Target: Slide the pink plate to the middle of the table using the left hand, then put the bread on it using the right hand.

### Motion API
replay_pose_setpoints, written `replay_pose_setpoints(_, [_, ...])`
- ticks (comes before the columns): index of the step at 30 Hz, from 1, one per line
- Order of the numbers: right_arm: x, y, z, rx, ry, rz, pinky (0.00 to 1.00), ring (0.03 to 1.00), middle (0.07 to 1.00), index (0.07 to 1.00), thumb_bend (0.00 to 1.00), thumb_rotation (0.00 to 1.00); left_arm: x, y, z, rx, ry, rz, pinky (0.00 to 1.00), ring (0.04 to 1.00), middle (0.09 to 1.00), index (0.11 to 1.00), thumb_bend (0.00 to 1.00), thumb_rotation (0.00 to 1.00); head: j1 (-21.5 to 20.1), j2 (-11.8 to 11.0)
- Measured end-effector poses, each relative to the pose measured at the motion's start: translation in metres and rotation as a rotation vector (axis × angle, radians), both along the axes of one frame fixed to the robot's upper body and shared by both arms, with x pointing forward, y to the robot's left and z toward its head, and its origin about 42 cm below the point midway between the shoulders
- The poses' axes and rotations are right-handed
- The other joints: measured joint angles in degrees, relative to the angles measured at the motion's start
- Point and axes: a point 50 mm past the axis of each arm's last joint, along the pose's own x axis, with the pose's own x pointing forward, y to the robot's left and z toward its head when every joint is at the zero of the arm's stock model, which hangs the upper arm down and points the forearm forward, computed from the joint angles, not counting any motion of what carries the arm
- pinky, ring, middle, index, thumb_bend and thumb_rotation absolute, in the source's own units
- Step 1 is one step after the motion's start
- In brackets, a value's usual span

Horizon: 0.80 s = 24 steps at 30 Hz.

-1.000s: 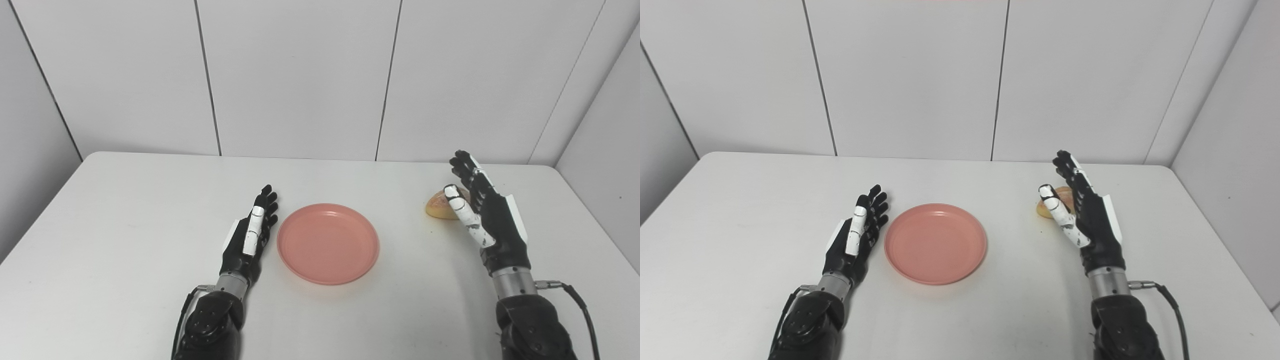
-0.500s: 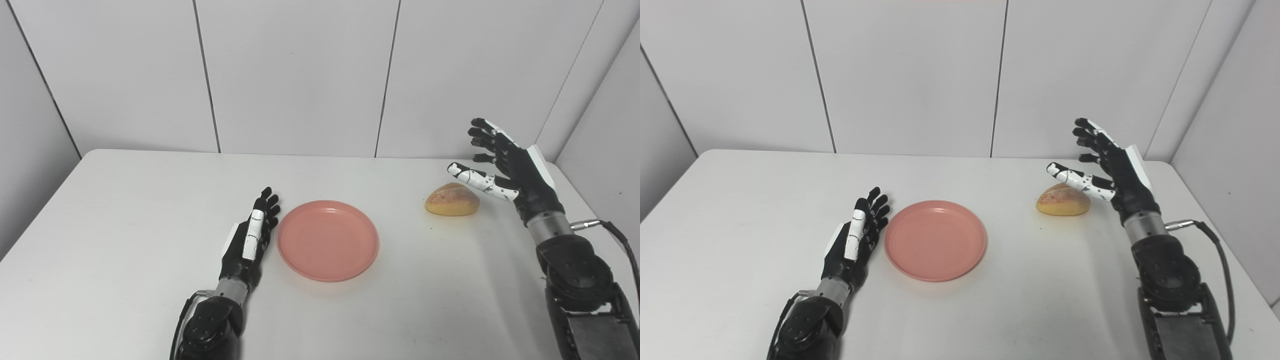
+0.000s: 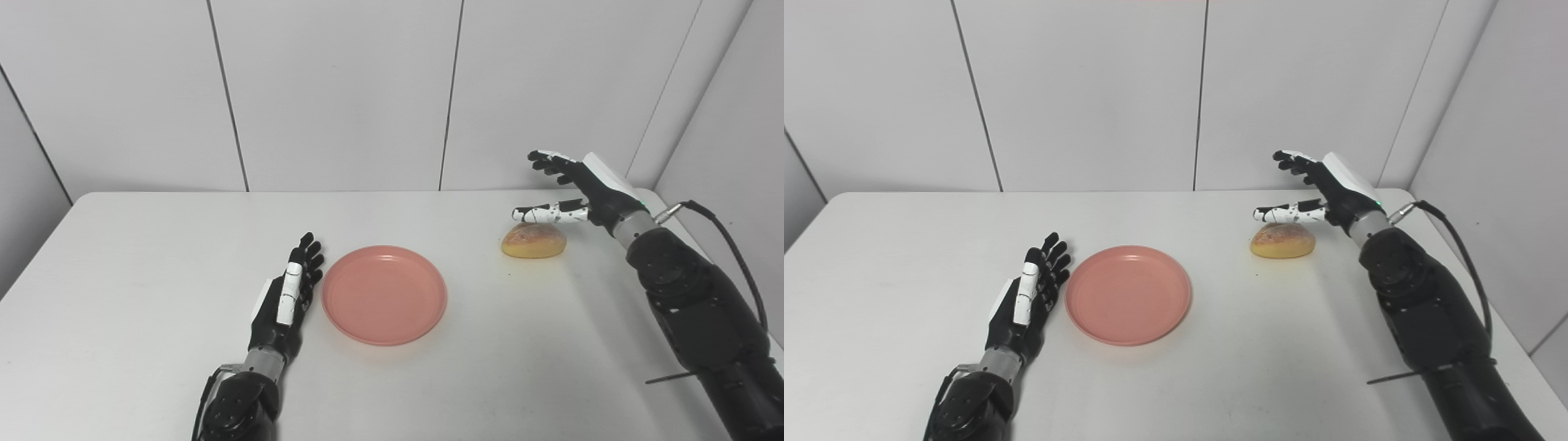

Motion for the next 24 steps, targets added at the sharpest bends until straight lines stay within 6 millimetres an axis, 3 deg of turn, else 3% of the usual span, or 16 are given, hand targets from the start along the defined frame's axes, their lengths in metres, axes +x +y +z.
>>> replay_pose_setpoints(8, [0.016,0.006,-0.007,-0.096,0.051,0.033,0.79,0.861,0.874,0.861,0.9,0.36,0.001,0.005,0.0,-0.018,-0.007,-0.006,1.0,1.0,1.0,1.0,0.77,1.0,-5.17,-0.79])
replay_pose_setpoints(12, [0.023,0.008,-0.003,-0.136,0.055,0.04,0.78,0.874,0.899,0.893,0.93,0.41,0.001,0.012,0.0,-0.019,-0.008,-0.004,1.0,1.0,0.996,1.0,0.77,1.0,-8.08,-1.32])
replay_pose_setpoints(24, [0.033,0.015,-0.011,-0.249,0.107,0.064,0.77,0.872,0.896,0.885,0.94,0.37,0.007,0.025,0.001,-0.044,-0.013,-0.006,1.0,1.0,1.0,1.0,0.76,1.0,-10.37,-1.67])
